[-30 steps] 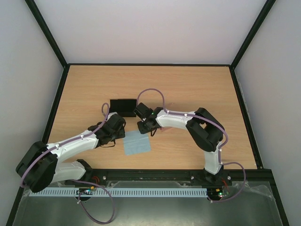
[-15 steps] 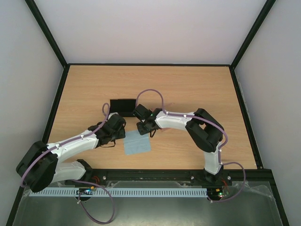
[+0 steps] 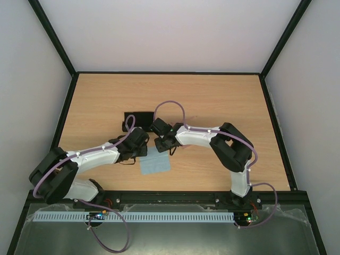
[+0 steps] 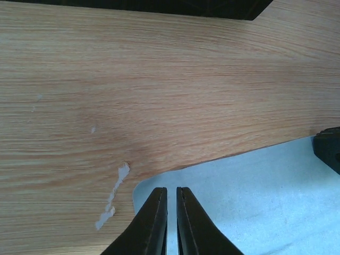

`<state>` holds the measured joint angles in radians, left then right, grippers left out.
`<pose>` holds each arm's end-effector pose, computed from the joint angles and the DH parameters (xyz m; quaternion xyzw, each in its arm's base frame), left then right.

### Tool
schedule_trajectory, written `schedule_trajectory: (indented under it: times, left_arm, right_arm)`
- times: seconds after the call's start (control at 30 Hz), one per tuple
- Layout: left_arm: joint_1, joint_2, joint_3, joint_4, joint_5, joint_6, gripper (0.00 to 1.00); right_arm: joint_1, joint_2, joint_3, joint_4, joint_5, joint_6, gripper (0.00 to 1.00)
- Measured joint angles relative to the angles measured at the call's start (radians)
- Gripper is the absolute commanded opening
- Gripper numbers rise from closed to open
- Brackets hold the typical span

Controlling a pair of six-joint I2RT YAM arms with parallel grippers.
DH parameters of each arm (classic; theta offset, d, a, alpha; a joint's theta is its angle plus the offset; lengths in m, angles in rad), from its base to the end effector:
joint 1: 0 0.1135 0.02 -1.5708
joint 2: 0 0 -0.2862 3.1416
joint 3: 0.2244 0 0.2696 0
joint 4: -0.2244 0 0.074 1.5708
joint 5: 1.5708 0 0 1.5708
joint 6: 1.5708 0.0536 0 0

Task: Organize the sunglasses
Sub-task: Fold the glasses cleaning cloth at the center of the board.

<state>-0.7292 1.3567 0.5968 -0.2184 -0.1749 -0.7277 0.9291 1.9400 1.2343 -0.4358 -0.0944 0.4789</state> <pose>0.2015 -0.1675 0.1504 -0.0248 0.9528 -0.1313 0.2726 0.2445 0.3357 0.1398 -0.2276 0.9491 0.1729 0.1323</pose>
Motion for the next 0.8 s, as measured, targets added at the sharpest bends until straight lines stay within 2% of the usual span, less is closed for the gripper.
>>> schedule_trajectory:
  times: [0.27, 0.53, 0.8]
  left_arm:
    - [-0.002, 0.029, 0.01, 0.002, -0.047, 0.011, 0.1]
    - [-0.008, 0.056, 0.01, 0.0, -0.09, 0.015, 0.17]
    - [-0.028, 0.105, 0.016, -0.004, -0.118, 0.016, 0.17]
  right_arm:
    - [0.0, -0.006, -0.013, 0.015, -0.013, 0.0, 0.04]
    - [0.0, -0.007, -0.015, 0.019, -0.018, 0.0, 0.05]
    - [0.0, -0.008, -0.015, 0.019, -0.019, 0.0, 0.05]
